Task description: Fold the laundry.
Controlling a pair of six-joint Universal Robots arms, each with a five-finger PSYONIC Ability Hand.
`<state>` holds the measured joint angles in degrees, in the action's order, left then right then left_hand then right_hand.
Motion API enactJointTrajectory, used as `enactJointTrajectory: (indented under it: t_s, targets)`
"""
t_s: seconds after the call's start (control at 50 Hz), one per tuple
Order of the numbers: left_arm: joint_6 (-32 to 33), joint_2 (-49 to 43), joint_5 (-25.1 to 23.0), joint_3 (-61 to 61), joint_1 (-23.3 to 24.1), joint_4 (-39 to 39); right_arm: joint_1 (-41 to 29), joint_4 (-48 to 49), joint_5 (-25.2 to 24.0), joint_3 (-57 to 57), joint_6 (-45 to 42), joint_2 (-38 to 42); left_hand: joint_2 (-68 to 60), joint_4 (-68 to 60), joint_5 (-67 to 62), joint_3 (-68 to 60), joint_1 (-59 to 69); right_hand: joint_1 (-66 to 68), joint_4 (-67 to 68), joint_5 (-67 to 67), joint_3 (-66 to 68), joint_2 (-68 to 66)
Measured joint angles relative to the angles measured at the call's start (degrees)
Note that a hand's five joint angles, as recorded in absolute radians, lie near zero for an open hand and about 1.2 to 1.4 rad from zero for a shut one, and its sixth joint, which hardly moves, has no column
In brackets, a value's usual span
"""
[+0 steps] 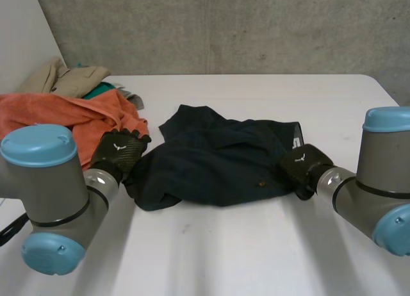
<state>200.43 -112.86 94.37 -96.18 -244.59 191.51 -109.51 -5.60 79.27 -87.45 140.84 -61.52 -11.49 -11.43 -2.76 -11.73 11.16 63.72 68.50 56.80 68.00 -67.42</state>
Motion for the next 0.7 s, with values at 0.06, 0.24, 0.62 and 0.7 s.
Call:
enactJointTrajectory:
  t_s: [0.06, 0.24, 0.62, 0.7]
  targets:
    - [1.63, 0.48, -0.48, -0.07, -0.5, 0.05, -0.33, -5.92, 0.21, 0.71, -2.91, -1.41, 0.0, 0.0, 0.0, 0.0, 0.0, 0.0, 0.0, 0.1, 0.0, 0.0]
    - [-0.21, 3.38, -0.61, 0.12, -1.45, 0.17, -0.96, -13.31, 1.58, 7.51, 0.29, -6.16, 0.0, 0.0, 0.0, 0.0, 0.0, -32.41, -37.21, -36.64, -36.83, 36.1]
    - [-4.4, 5.45, -0.49, 0.08, -3.56, -0.16, -9.32, -0.93, 4.43, 31.24, 8.03, 17.31, 0.0, 0.0, 0.0, 0.0, 0.0, -42.81, -48.02, -47.11, -47.11, 45.29]
    - [-4.63, 5.59, -0.76, 0.42, -4.03, 0.05, -9.53, 2.16, 5.97, 33.57, 5.46, 21.94, 0.0, 0.0, 0.0, 0.0, 0.0, -35.33, -40.36, -38.14, -39.84, 39.82]
